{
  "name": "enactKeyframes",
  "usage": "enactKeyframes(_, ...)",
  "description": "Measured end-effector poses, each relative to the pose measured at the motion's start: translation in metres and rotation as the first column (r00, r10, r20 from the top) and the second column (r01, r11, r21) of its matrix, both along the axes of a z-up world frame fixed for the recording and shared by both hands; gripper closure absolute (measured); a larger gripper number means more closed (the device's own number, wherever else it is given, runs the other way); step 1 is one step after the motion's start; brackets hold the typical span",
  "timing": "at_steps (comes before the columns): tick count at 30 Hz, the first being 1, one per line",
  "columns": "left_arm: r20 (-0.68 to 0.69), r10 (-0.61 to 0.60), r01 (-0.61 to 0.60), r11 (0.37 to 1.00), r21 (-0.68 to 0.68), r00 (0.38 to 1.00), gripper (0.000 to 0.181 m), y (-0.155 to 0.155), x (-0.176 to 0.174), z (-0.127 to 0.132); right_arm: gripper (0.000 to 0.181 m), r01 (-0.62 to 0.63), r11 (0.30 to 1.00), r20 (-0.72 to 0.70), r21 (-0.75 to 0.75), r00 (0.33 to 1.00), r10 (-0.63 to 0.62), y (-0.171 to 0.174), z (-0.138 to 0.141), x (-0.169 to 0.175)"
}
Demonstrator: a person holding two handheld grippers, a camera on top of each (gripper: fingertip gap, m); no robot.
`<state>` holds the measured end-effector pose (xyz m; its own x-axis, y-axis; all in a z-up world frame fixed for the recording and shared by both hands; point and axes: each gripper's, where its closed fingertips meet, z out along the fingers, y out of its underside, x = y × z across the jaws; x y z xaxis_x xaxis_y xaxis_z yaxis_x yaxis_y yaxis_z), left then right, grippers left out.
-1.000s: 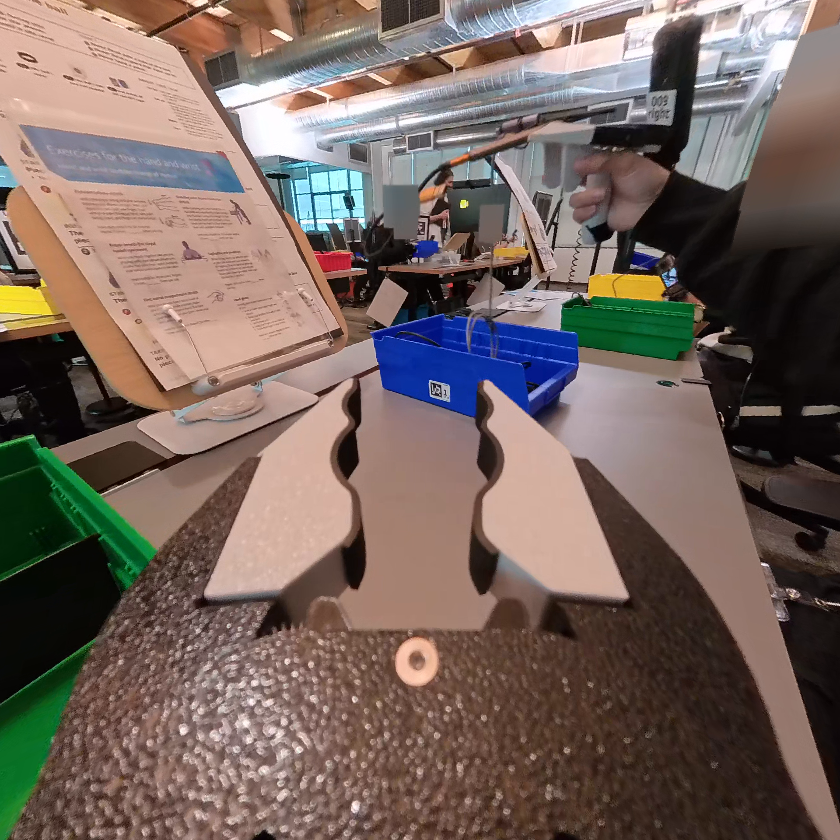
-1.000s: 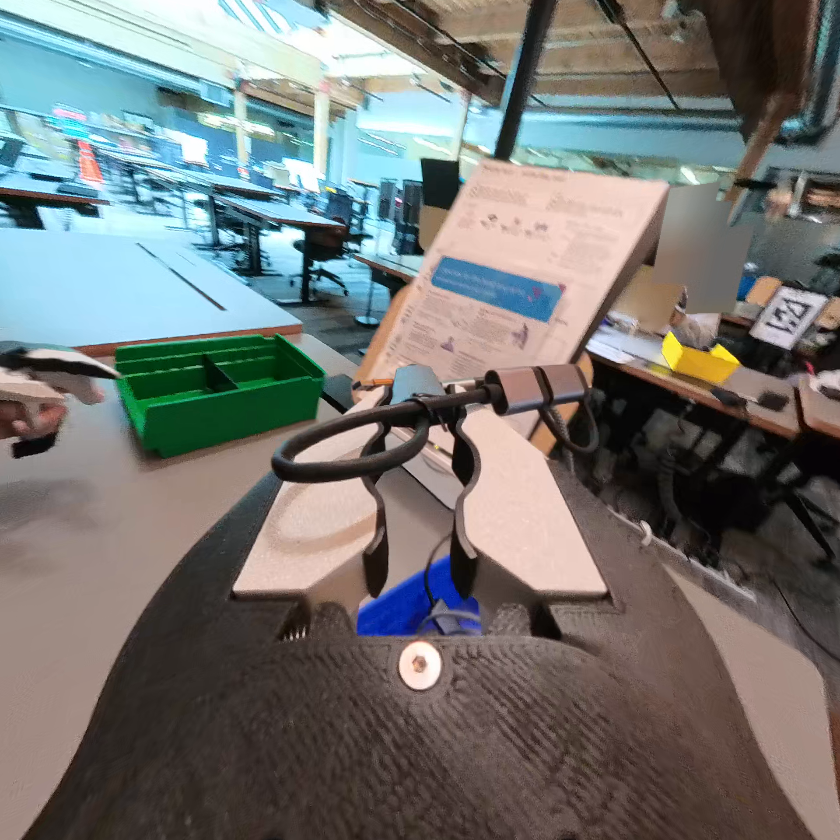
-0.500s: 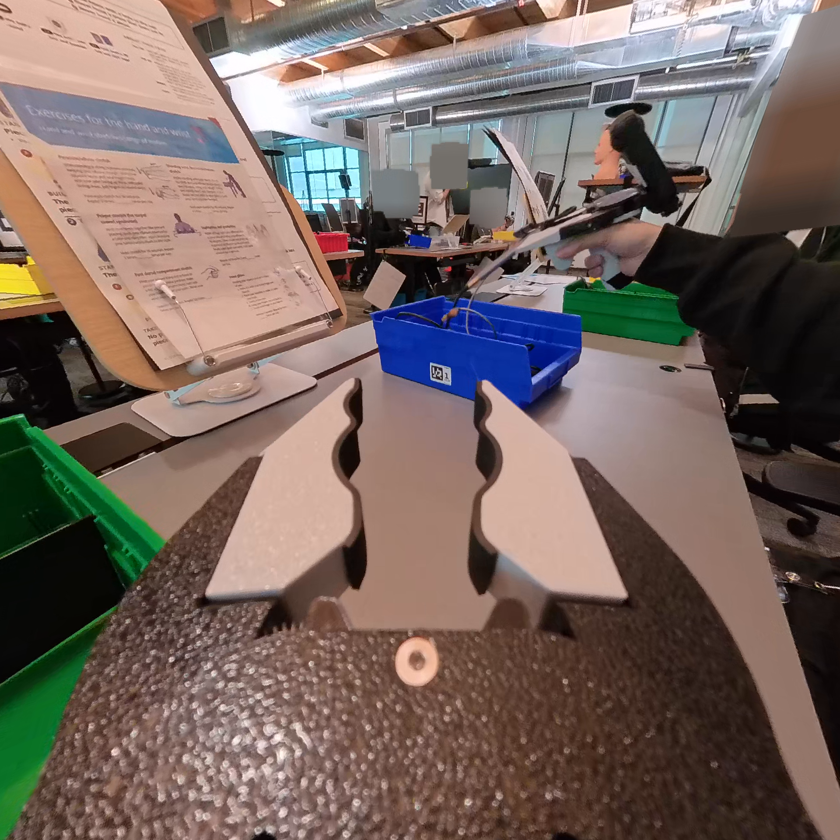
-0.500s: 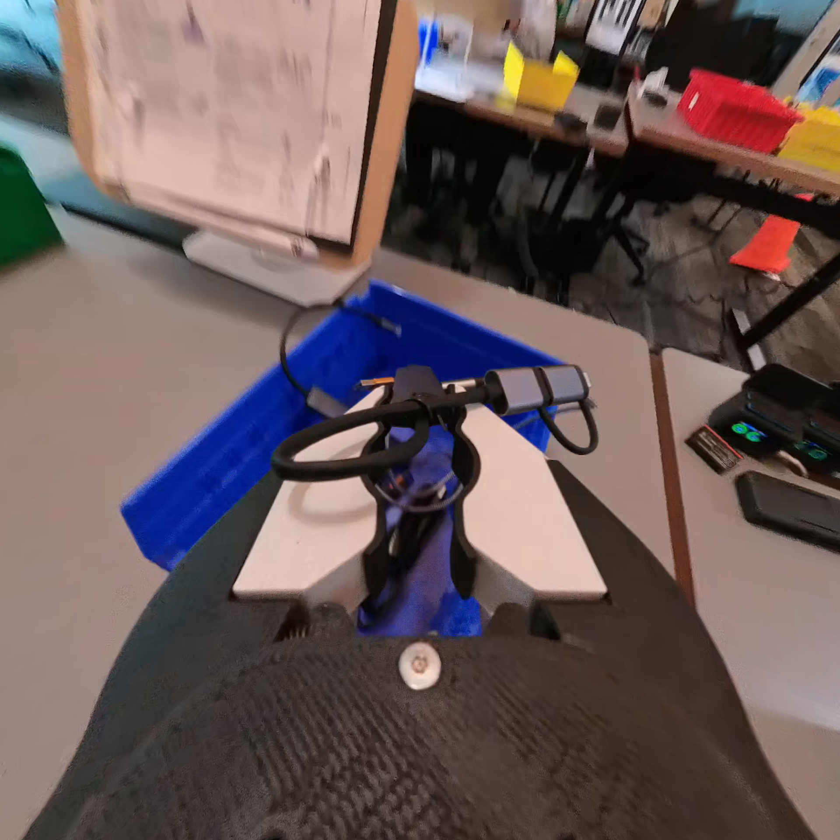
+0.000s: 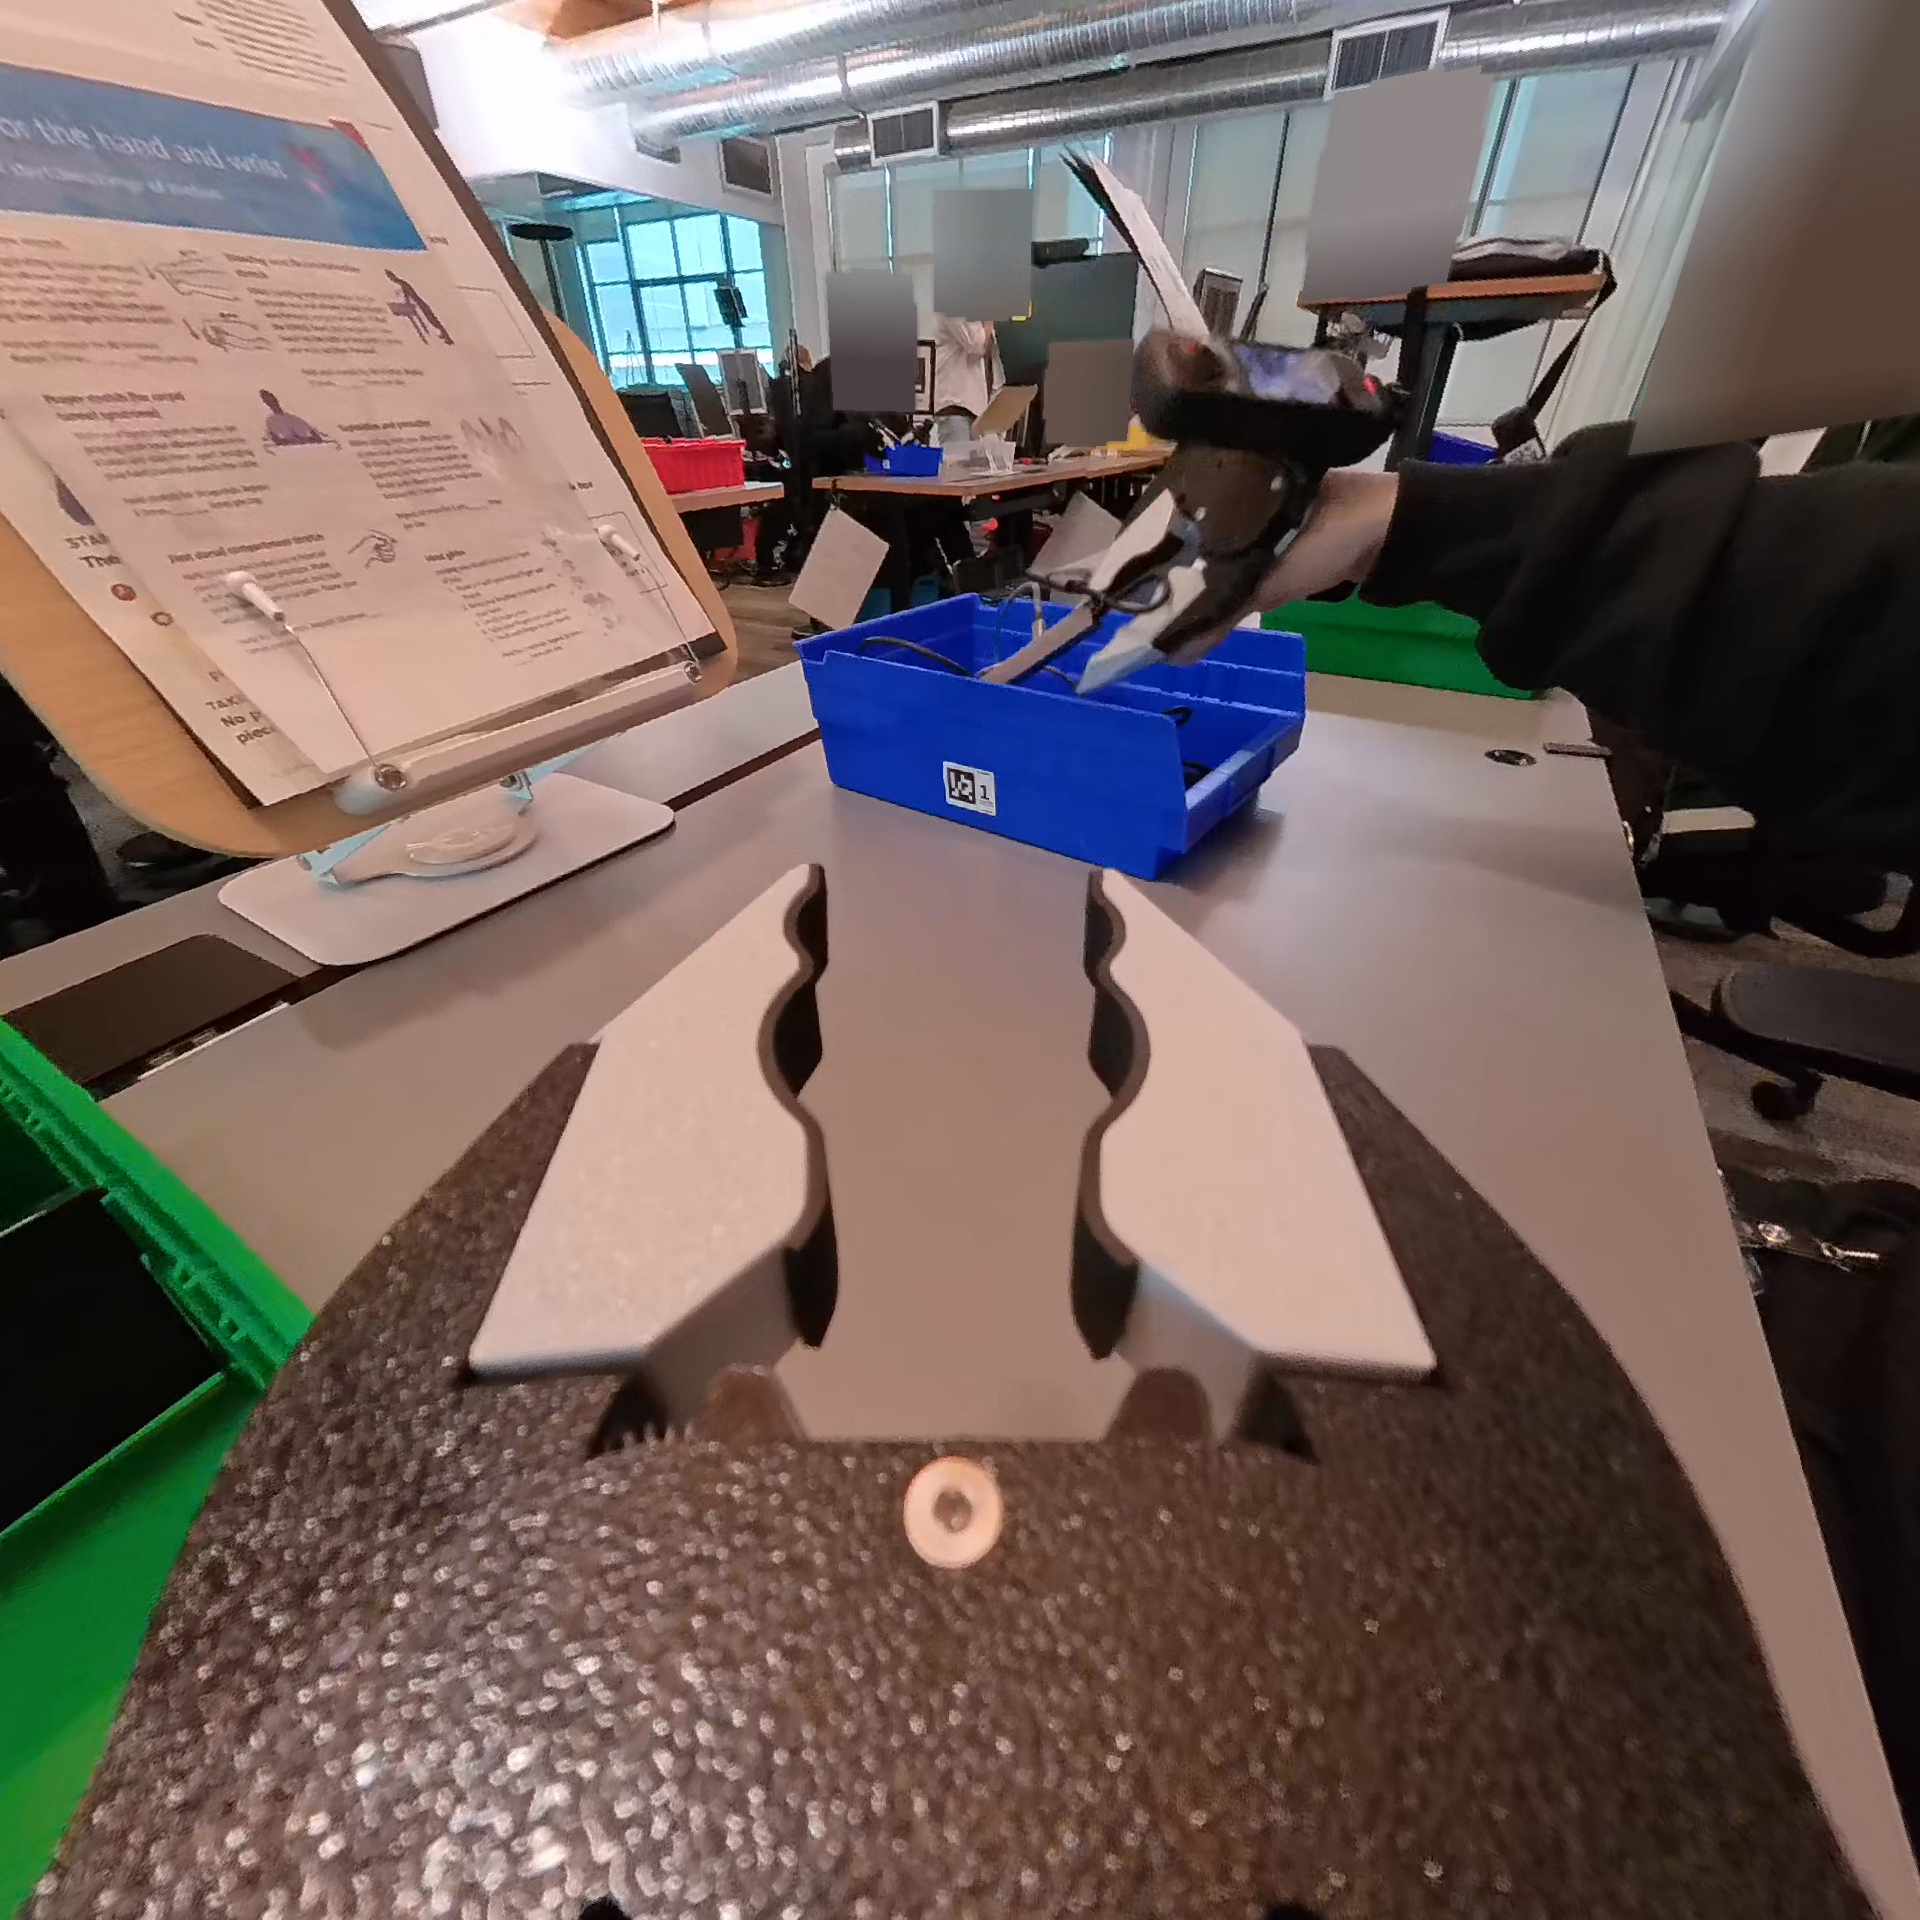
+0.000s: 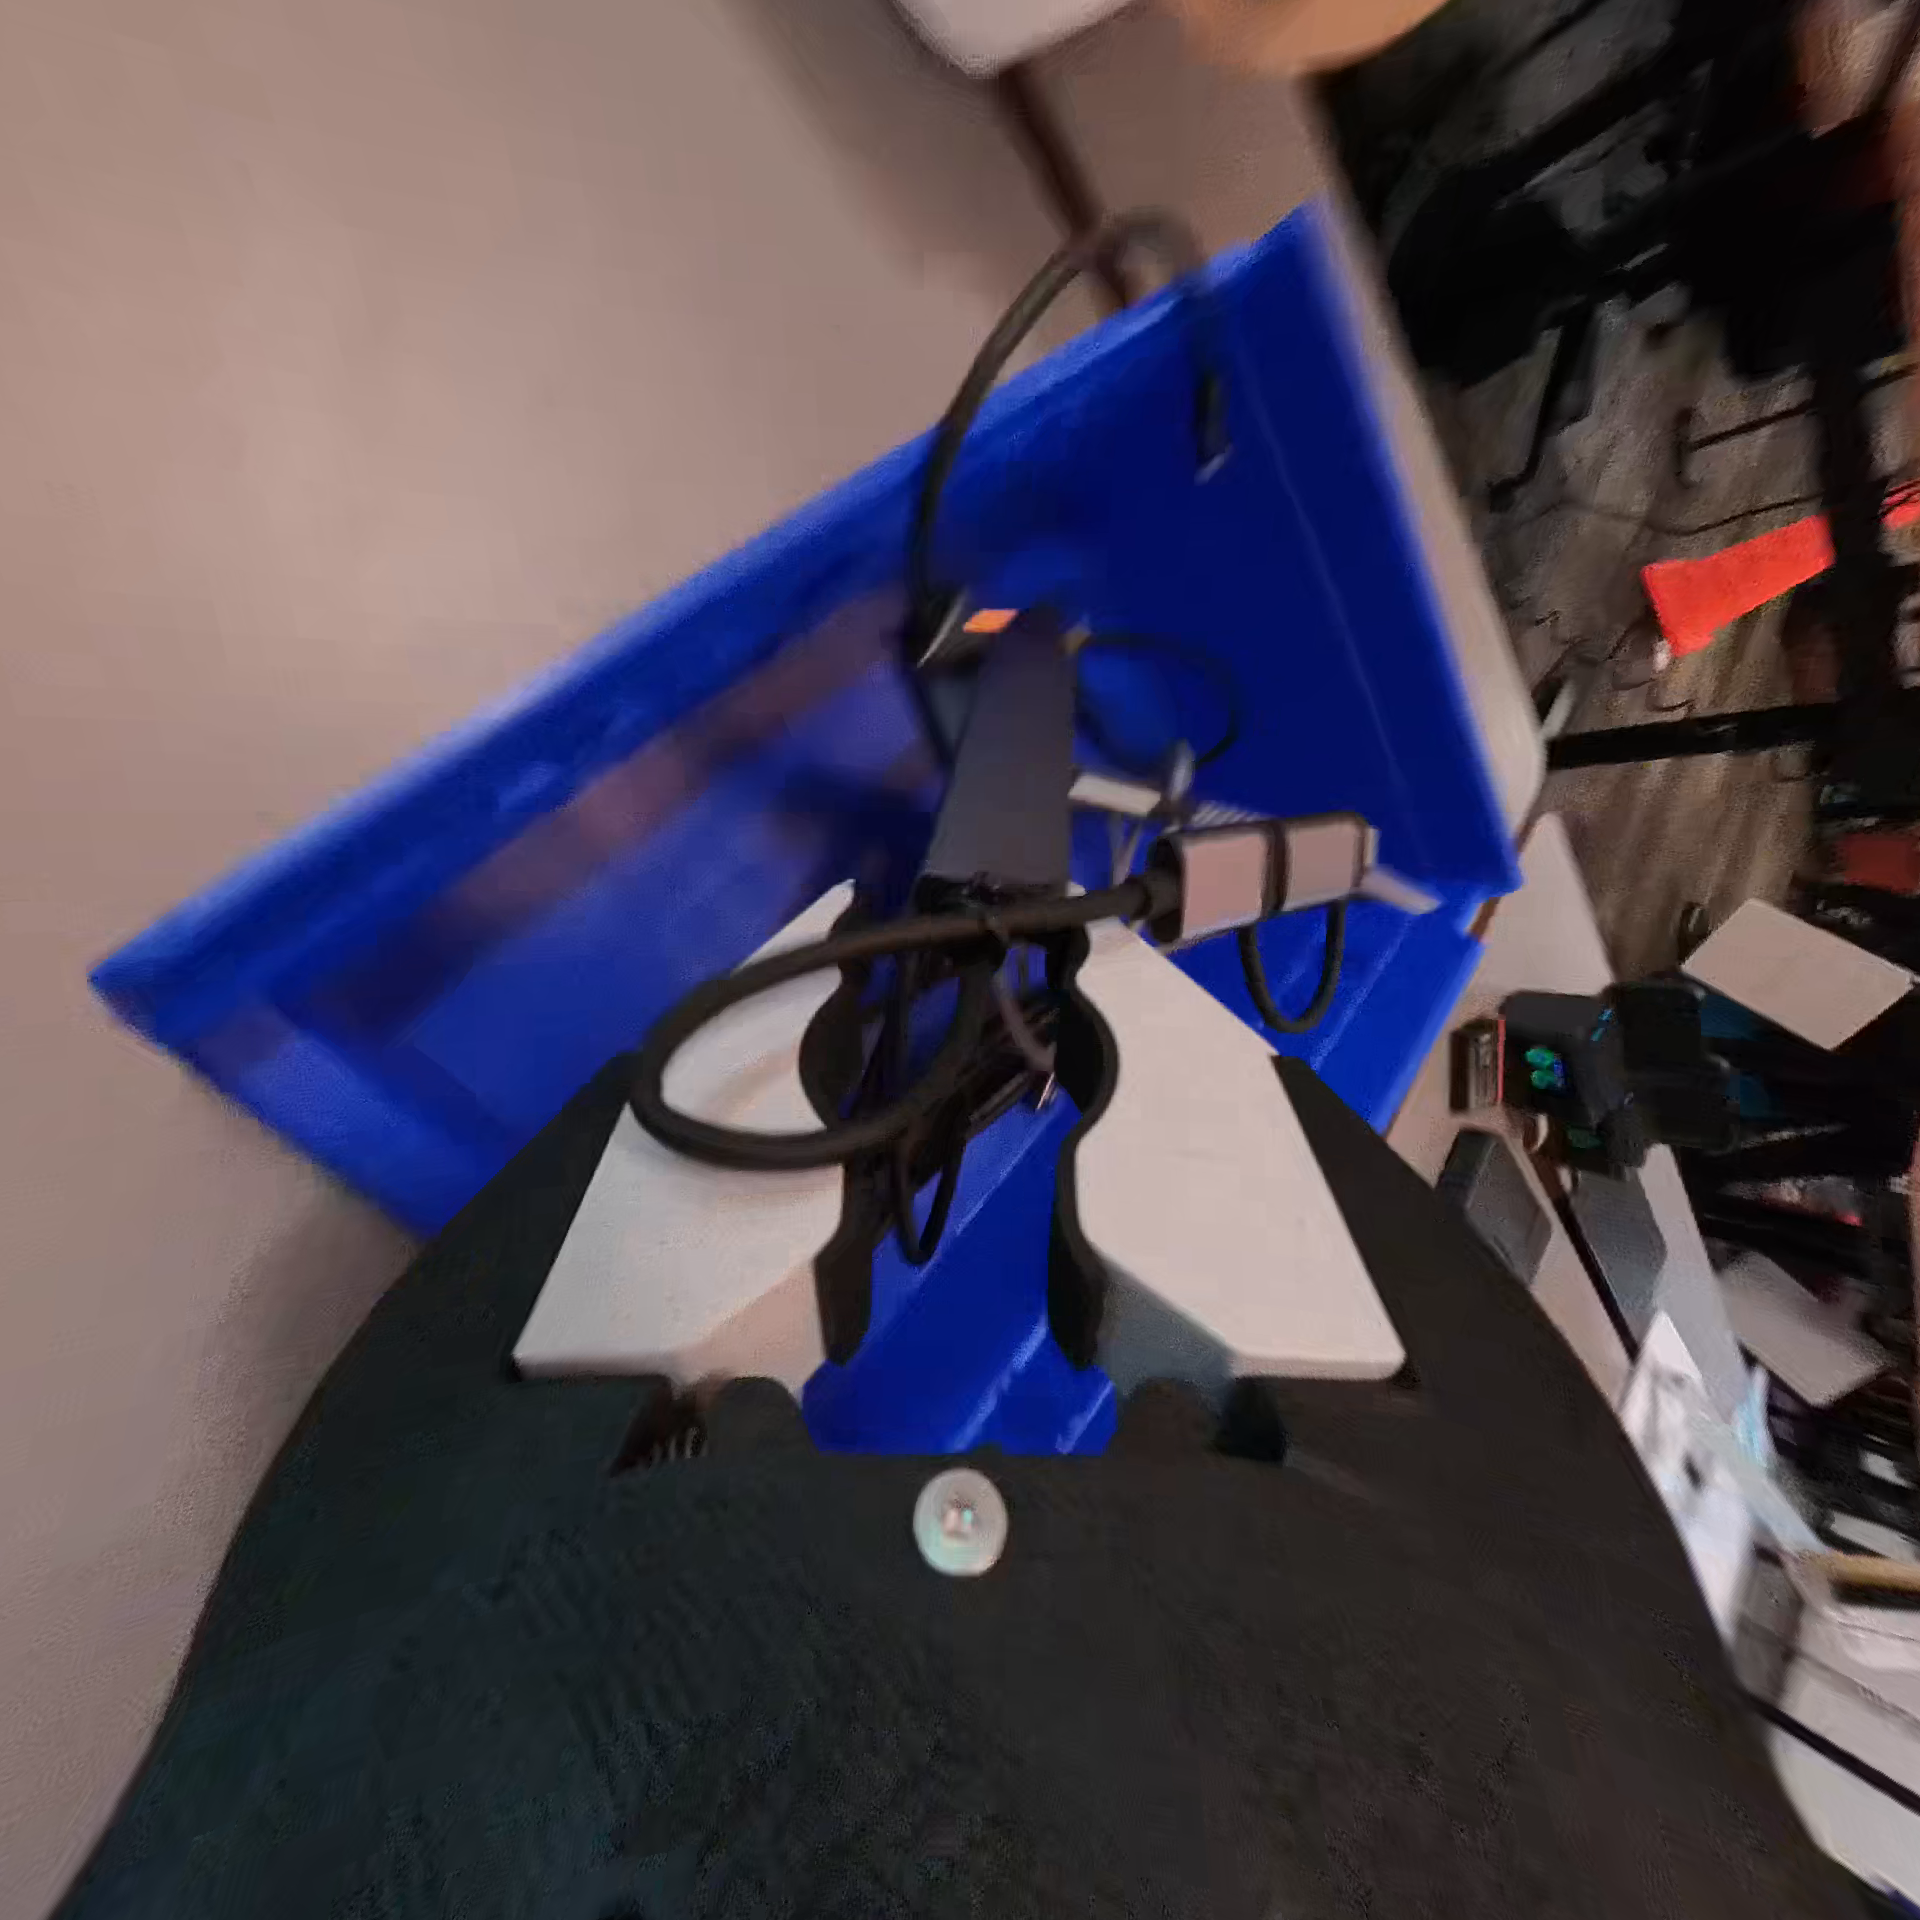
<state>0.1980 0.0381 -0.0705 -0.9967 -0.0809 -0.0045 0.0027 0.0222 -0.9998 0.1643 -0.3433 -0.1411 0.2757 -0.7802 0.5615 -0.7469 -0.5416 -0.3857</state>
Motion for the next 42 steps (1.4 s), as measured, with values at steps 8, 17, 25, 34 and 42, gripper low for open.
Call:
enactKeyframes(8, -0.016, -0.028, 0.028, 0.999, 0.015, 0.999, 0.134, -0.004, -0.005, -0.003, 0.124, 0.128, 0.991, -0.094, 0.028, 0.988, -0.125, -0.016, -0.011, -0.059)
enactKeyframes(17, -0.105, 0.158, -0.155, 0.987, 0.035, 0.982, 0.124, -0.048, -0.001, -0.015, 0.091, 0.324, 0.932, 0.355, 0.161, 0.862, -0.361, -0.027, 0.025, -0.118)
enactKeyframes(25, -0.025, 0.230, -0.224, 0.963, 0.151, 0.973, 0.085, -0.187, -0.049, -0.036, 0.084, 0.450, 0.875, 0.509, 0.178, 0.719, -0.473, -0.053, 0.028, -0.159)
enactKeyframes(34, 0.038, 0.245, -0.244, 0.913, 0.328, 0.969, 0.079, -0.325, -0.066, -0.063, 0.084, 0.423, 0.860, 0.530, 0.286, 0.678, -0.510, -0.060, 0.035, -0.173)
enactKeyframes(42, 0.140, 0.351, -0.377, 0.839, 0.392, 0.926, 0.168, -0.307, -0.021, -0.089, 0.083, 0.382, 0.875, 0.543, 0.296, 0.687, -0.483, -0.051, 0.040, -0.168)
